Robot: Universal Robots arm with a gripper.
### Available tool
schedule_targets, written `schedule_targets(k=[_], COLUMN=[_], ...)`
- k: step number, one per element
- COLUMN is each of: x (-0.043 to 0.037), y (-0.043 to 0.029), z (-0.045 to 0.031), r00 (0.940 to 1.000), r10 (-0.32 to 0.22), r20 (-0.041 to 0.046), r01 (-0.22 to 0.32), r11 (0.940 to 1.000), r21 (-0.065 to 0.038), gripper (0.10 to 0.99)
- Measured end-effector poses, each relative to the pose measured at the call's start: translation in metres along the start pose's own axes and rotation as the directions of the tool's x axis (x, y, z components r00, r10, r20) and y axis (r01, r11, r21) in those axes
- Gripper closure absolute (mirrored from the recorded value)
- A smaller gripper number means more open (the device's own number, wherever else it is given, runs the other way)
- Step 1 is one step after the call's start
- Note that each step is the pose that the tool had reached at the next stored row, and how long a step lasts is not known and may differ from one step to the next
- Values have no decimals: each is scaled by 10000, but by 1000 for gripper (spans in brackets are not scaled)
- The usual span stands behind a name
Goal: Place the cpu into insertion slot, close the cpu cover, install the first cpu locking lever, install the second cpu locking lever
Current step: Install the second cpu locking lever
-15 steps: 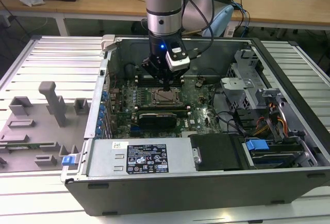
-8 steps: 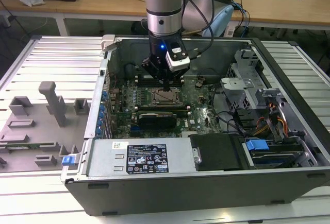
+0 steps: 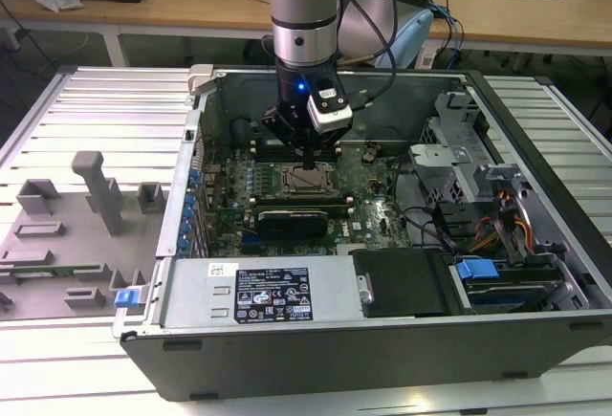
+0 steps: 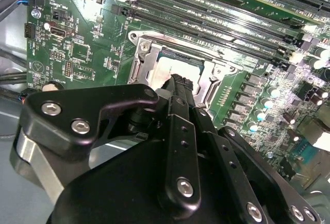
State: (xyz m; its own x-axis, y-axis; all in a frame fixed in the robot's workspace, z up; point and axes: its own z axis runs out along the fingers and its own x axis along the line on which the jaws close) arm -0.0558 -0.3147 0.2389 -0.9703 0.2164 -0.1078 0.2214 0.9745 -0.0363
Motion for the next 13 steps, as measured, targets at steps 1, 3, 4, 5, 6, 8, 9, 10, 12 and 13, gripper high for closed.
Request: schedule_targets(k=[1,3,4,5,6,8,9,10,12,13], x=[-2,-13,-20,-25,-30,-43,-52,-57,-74,-59], y=[0,-21,-55,-82,-103,-162,-203,-231,-324,-385], z=[-14,-81,-79,-78,-77,-72,-70,-69,-63,-56], r00=[10000,10000,10000,10000,10000,10000,10000,10000,10000,10000], r10=[1,3,4,4,4,3,3,3,2,5], r20=[2,2,1,1,1,2,1,1,2,0], r01=[-1,-3,-4,-4,-4,-3,-3,-3,-2,-5], r11=[10000,10000,10000,10000,10000,10000,10000,10000,10000,10000], r21=[-2,-5,-3,-3,-4,-6,-5,-4,-6,-12], gripper=[980,980,980,980,980,980,980,980,980,980])
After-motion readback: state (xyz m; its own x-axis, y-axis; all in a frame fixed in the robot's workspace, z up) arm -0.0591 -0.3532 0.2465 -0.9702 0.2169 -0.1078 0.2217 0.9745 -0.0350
